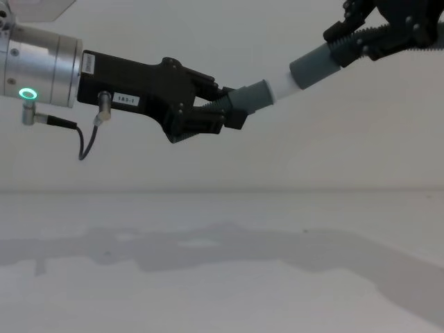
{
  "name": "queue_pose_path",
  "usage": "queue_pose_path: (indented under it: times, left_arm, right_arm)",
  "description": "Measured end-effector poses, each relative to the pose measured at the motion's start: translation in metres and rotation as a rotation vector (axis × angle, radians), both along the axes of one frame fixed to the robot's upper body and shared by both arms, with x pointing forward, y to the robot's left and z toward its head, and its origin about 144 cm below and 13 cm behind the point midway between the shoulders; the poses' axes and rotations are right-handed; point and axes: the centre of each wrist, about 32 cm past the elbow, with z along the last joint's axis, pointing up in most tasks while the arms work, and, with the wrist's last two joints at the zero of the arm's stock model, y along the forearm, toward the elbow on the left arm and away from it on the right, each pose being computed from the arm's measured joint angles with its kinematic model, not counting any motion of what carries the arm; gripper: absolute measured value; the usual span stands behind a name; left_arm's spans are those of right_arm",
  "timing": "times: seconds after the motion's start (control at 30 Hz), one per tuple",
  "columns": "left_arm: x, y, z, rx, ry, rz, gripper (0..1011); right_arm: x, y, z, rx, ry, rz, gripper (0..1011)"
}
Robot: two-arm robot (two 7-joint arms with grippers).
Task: Use both hands to pick up one end of the pipe from the table, align the ends, and insert them.
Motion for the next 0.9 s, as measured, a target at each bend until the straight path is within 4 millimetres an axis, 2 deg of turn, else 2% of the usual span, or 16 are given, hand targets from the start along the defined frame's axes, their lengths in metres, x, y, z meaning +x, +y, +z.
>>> queue_pose_path:
  times: [0.9]
  left_arm:
    - [0.0001, 0.0001, -0.0001, 0.0, 0.0, 0.001, 336]
  right_arm:
    - [0.0087, 0.0023, -0.0036, 0.023, 0.034, 0.003, 213]
